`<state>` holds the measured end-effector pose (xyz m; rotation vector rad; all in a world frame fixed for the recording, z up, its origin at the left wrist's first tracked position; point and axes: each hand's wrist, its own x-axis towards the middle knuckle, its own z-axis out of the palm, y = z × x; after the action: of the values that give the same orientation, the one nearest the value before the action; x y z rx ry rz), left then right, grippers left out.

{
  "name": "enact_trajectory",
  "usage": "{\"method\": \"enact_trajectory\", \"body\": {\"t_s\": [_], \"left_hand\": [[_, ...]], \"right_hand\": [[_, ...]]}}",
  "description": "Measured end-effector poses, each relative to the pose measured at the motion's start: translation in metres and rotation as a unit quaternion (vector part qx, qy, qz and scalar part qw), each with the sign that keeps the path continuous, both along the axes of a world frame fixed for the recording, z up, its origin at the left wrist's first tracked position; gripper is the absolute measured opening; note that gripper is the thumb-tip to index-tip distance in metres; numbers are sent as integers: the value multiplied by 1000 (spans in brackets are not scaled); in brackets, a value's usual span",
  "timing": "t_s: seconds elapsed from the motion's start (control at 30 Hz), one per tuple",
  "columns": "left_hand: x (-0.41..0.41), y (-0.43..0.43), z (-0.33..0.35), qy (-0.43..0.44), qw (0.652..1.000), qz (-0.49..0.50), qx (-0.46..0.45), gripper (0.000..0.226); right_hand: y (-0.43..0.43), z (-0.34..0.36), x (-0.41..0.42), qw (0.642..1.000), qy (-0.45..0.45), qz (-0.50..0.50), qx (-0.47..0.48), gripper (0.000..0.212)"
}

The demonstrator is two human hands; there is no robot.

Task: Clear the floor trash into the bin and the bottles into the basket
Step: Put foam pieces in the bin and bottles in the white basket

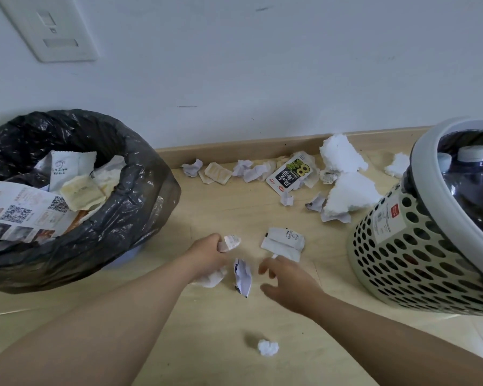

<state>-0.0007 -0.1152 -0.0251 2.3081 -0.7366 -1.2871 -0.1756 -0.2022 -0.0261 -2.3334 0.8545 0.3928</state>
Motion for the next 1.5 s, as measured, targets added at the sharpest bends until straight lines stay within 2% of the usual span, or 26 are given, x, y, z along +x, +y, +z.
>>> {"method": "enact_trajectory", "body": {"t_s": [0.1, 0.2, 0.33, 0.4, 0.43, 0.5, 0.57, 0.67, 0.73, 0.83, 0.9, 0.93, 1.0, 1.1, 1.17, 1.37, 1.5], "left_hand": [[-6, 6, -3, -65, 984, -159, 44, 16], [-14, 13, -9, -97, 961, -253, 60, 17], [-23, 21, -10, -144, 943, -295, 47, 14], [-23, 20, -6, -162, 939, -298, 48, 7], [-22, 19, -6, -170, 938, -297, 52, 12], [-22, 16, -5, -189, 933, -300, 59, 13], [-22, 12, -5, -201, 932, -291, 71, 20], [-24, 7, -7, -219, 943, -244, 65, 12], [-27, 3, -8, -226, 955, -189, 41, 3], [-30, -2, -11, -217, 965, -146, 23, 26], [-33, -4, -10, -207, 960, -187, 24, 55], [-36, -5, -10, -202, 954, -221, 30, 67], [-43, -4, -12, -196, 938, -284, 42, 75], [-52, 0, -19, -211, 920, -328, 44, 61], [-55, 2, -23, -216, 922, -319, 41, 52], [-50, -2, -30, -187, 934, -303, 37, 51], [-48, -3, -32, -157, 941, -299, 32, 44]], "right_hand": [[15, -2, -28, 993, 37, 115, 3, 39], [31, -3, -48, 973, 55, 224, 17, 53], [48, -14, -59, 911, 90, 403, 1, 65], [55, -22, -60, 883, 77, 462, -26, 56], [57, -25, -58, 870, 99, 479, -63, 48], [56, -28, -52, 874, 71, 468, -107, 37], [53, -26, -44, 898, 80, 429, -53, 31], [40, -30, -36, 959, 99, 257, -68, 36], [29, -27, -31, 988, 74, 119, -70, 38], [5, -17, -20, 994, 35, -54, -84, 42], [-8, -14, -14, 988, 16, -114, -104, 40], [-11, -14, -12, 985, 11, -131, -108, 40], [-12, -17, -10, 984, 4, -140, -108, 51], [-7, -24, -8, 987, 15, -127, -97, 69], [-7, -27, -8, 989, 37, -122, -81, 73], [-8, -29, -16, 991, 72, -104, -42, 55], [-1, -35, -20, 993, 68, -88, -33, 33]]}}
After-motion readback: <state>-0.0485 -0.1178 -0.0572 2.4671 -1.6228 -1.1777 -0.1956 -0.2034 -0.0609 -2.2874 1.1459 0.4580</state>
